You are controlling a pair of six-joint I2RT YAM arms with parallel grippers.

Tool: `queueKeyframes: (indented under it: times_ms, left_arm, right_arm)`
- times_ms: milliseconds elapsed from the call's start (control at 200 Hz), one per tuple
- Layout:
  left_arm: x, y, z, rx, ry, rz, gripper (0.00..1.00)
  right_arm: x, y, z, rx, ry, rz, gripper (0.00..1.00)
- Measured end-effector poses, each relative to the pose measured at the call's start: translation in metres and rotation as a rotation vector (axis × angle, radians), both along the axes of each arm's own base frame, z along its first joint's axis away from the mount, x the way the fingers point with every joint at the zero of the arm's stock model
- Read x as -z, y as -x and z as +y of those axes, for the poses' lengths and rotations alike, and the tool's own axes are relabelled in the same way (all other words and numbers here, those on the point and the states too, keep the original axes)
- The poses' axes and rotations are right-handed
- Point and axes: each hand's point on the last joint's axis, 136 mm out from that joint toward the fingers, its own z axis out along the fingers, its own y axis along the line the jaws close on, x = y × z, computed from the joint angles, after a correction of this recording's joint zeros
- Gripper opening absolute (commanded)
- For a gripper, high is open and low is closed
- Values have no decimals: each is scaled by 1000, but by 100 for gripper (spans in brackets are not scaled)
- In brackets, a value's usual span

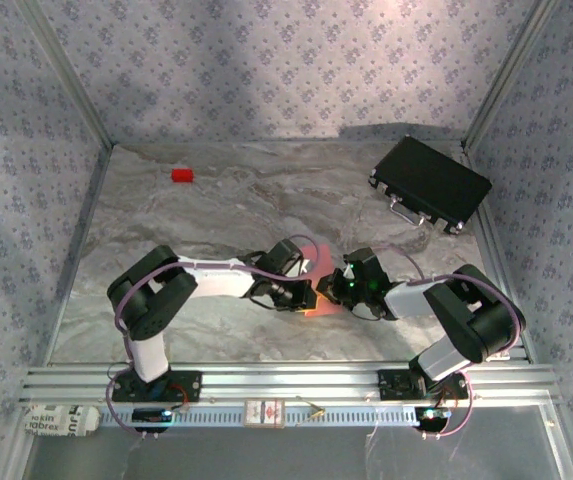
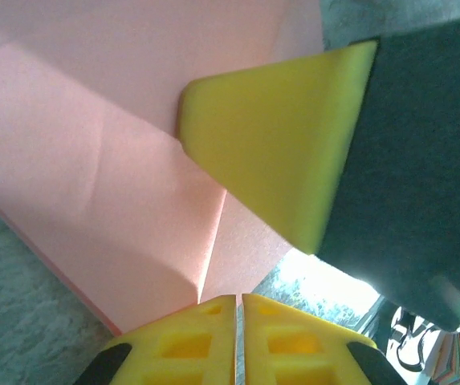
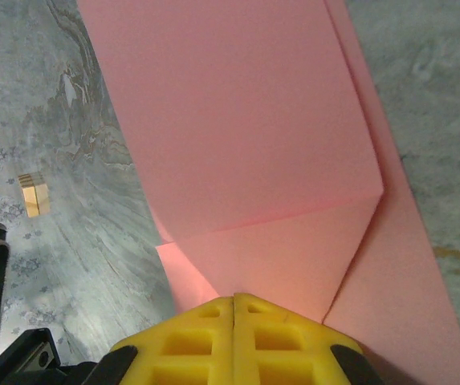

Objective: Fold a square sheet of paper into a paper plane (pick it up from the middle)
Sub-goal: Fold the triangle a second time at the center of the table.

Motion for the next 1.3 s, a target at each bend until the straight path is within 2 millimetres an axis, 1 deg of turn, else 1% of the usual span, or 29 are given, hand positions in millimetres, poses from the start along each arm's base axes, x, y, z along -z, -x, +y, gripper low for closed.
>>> queueKeyframes:
  times_ms: [240, 415, 535, 685, 755, 904, 1024, 1129, 1299]
  left_arm:
    - [12, 8, 9, 13, -43, -4, 10]
    - [13, 9, 9, 16, -41, -8, 9]
    - [12, 9, 10, 15, -32, -16, 6]
    - [10, 19, 19, 11, -30, -10, 6]
    - [4, 21, 19, 7, -19, -8, 5]
    - [-19, 14, 10, -14, 47, -39, 5]
    - [-26, 7, 4, -35, 73, -46, 6]
    - [-23, 1, 1, -52, 66, -53, 6]
    - [-7, -10, 2, -90, 19, -55, 7]
  right_arm:
    - [0, 0, 0, -1, 1, 1, 0]
    - [0, 0, -1, 1, 1, 1, 0]
    - [0, 1, -1, 0, 1, 2, 0]
    - [0, 1, -1, 0, 1, 2, 0]
    - [0, 1, -1, 0, 2, 3, 0]
    - [0, 2, -1, 1, 3, 5, 0]
    - [0, 2, -2, 1, 5, 7, 0]
    - [0, 2, -2, 1, 5, 7, 0]
    - [0, 2, -2, 1, 5, 8, 0]
